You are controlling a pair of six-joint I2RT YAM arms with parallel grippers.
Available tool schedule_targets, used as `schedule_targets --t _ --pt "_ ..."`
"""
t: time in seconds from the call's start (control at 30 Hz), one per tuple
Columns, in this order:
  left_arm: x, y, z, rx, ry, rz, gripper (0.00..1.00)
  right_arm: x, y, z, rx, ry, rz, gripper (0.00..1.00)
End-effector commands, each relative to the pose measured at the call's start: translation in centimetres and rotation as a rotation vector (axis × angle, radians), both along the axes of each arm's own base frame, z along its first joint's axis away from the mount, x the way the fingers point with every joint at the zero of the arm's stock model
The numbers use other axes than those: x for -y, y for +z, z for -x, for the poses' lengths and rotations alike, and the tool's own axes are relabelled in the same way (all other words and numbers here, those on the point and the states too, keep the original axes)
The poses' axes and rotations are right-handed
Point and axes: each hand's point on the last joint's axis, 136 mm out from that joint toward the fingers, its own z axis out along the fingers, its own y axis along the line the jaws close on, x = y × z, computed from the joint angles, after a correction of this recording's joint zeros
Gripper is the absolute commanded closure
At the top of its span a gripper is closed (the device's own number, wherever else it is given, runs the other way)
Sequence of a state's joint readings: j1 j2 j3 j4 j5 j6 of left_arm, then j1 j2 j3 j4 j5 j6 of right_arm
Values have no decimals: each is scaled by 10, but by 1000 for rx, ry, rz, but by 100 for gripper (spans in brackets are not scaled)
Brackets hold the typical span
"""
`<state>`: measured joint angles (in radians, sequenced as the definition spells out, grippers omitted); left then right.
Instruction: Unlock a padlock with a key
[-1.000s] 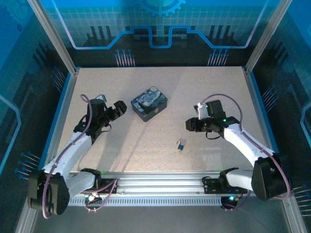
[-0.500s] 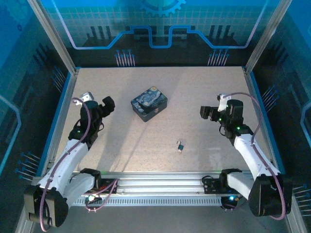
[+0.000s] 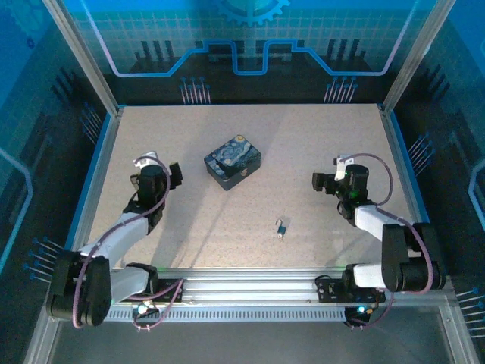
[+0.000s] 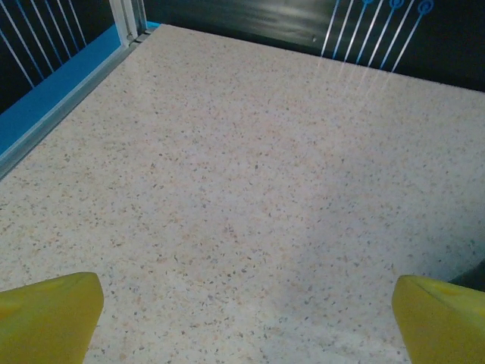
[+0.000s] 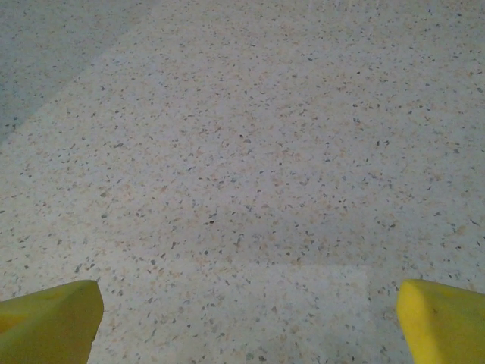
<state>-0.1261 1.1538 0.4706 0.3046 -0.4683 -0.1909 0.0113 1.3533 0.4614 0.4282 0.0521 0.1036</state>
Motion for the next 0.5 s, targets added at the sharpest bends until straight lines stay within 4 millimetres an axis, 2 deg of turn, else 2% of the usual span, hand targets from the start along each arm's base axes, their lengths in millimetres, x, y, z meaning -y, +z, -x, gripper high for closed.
schedule_targets --t 0.0,0.07,0.27,0.47 --pt "4 7 -13 72 -57 -47 1 5 26 -17 156 6 32 0" --pt "7 -2 -17 60 -79 -56 1 6 21 -18 172 2 26 0" --pt "15 -21 -25 64 -146 -85 1 -8 14 -21 166 86 27 0" --pt "27 -24 -35 85 -245 -115 1 -15 6 -22 167 111 46 0"
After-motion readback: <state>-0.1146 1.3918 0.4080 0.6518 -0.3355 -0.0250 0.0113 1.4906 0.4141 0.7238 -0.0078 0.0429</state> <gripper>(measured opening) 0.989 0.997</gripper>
